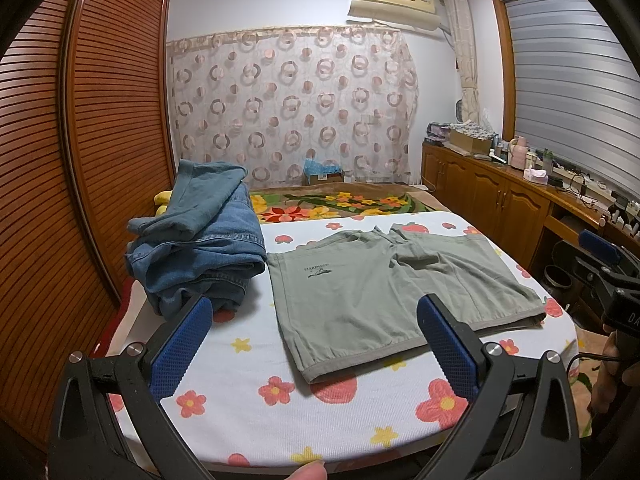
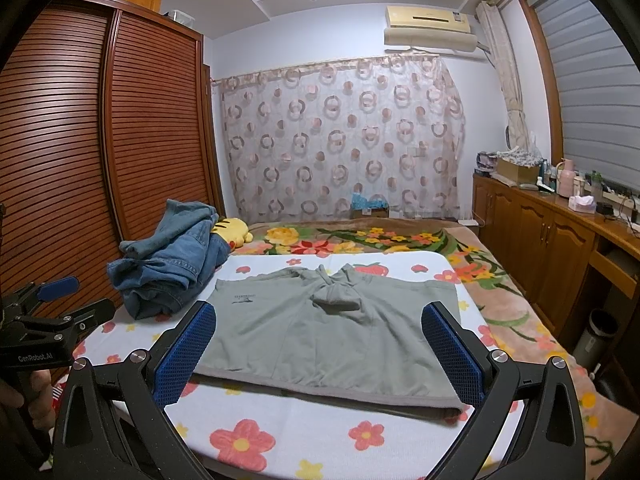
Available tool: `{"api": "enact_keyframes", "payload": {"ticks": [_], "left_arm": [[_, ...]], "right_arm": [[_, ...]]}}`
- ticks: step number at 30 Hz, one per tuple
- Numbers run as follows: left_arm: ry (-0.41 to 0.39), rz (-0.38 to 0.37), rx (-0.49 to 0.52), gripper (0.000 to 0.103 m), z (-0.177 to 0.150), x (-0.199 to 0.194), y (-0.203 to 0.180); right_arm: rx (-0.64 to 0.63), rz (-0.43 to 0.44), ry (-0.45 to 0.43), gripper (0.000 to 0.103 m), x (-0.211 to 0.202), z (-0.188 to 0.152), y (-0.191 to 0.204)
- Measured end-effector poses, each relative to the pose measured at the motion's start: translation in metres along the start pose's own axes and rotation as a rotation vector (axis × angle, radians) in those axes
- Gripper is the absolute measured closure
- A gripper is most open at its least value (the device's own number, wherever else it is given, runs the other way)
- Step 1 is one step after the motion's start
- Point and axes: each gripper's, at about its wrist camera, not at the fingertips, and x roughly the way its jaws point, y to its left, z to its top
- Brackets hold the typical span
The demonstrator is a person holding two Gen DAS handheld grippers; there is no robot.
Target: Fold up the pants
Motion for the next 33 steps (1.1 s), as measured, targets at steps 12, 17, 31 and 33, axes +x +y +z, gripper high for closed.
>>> {"api": "enact_keyframes", "payload": {"ticks": [12, 17, 31, 33], "left_arm": [[-0.001, 0.001, 0.001, 0.001, 0.0001, -0.0005, -0.0002], [-0.002, 0.001, 0.002, 0.001, 0.0001, -0.0005, -0.0004], [0.008, 0.007, 0.002, 0.001, 0.0067, -0.0036, -0.0001], [0.011, 0.01, 0.002, 0.001, 0.0063, -0.0013, 0.0]], "right_arm": [[0.001, 0.0, -0.001, 0.0, -0.0002, 0.0, 0.0], [0.0, -0.001, -0.001, 0.0, -0.0002, -0.0001, -0.0001], [0.001, -0.003, 0.003, 0.0, -0.0004, -0.0008, -0.0011], [0.001, -0.004, 0.005, 0.0, 0.0002, -0.0013, -0.0016]]}}
